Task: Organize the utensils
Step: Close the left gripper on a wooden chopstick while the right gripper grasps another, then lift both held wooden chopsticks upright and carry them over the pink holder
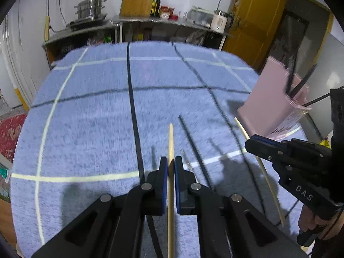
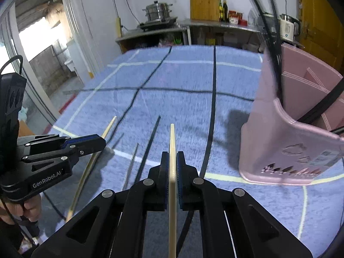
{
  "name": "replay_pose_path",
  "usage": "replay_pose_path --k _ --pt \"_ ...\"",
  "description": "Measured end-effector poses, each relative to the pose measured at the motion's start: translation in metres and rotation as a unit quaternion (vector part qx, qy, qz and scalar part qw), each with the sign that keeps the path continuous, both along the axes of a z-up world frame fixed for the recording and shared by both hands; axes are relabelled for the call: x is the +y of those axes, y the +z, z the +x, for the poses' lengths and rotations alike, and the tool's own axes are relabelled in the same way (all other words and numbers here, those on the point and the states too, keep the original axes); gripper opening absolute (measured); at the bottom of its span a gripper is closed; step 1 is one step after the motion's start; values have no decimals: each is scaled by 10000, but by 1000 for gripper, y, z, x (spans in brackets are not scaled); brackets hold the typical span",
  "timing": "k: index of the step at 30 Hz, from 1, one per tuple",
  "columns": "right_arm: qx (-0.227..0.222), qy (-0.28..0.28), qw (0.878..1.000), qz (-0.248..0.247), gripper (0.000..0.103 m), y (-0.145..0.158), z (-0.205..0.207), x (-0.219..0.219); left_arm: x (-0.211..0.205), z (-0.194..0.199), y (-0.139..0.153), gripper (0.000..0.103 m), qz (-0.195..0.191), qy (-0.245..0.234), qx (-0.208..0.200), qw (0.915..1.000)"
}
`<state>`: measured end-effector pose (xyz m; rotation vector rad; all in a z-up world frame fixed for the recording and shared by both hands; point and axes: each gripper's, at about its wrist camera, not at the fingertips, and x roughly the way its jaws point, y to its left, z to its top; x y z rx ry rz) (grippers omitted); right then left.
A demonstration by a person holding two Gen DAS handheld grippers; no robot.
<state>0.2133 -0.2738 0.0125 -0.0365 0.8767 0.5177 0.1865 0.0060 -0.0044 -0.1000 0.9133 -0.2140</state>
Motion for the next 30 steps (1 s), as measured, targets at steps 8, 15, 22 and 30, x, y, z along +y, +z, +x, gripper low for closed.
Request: replay_pose_path --k 8,15,22,30 --pt "-366 -42 9987 342 7 43 -11 -17 4 -16 54 6 -126 -104 -519 9985" --pt "-310 -66 9981 521 7 48 -13 -24 -1 -25 73 6 -133 -179 -685 9974" --pt "442 -217 9985 229 7 -7 -5 -21 -3 -23 63 6 -100 -209 -552 9982" --pt "914 -221 9954 -162 7 -50 5 -8 -4 -15 44 6 -210 -234 -309 9990"
